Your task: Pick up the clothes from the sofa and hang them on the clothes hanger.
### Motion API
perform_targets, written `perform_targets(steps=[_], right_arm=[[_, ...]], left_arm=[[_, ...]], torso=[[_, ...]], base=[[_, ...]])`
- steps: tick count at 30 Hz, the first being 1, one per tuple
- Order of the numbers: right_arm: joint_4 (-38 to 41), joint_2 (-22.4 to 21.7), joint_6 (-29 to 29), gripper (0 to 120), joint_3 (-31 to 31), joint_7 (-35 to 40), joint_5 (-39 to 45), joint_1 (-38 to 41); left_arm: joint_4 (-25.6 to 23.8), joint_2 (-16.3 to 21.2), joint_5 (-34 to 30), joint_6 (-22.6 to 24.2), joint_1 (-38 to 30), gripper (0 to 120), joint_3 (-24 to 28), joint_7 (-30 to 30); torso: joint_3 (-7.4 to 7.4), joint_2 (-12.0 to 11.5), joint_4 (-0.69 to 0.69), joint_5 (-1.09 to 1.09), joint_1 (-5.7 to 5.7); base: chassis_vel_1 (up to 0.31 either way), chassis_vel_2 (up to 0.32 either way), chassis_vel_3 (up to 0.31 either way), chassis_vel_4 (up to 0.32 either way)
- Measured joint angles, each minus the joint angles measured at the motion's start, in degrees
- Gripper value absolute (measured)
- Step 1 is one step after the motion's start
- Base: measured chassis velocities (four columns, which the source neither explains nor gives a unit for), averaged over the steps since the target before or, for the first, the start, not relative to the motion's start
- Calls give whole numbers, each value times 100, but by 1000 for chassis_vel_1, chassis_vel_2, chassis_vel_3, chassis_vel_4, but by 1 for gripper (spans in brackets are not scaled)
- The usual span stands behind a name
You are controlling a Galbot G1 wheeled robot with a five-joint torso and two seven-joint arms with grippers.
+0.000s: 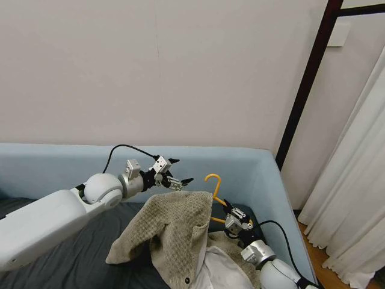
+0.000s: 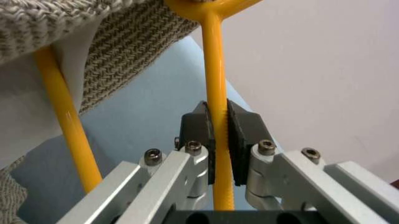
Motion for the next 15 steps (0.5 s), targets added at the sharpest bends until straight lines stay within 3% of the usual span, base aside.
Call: perform_targets(steps=[6, 15], right_arm=[[-1, -11, 67, 5, 7, 1, -79, -18], [48, -47, 134, 5, 52, 2, -240, -126]], left_arm=[[301, -17, 123, -284, -136, 100, 277, 533], [860, -532, 322, -412, -558, 100, 962, 817]], torso=[[0, 0, 1, 0, 0], [-1, 0, -2, 0, 0]], base=[[0, 0, 0, 0], [0, 0, 0, 0]])
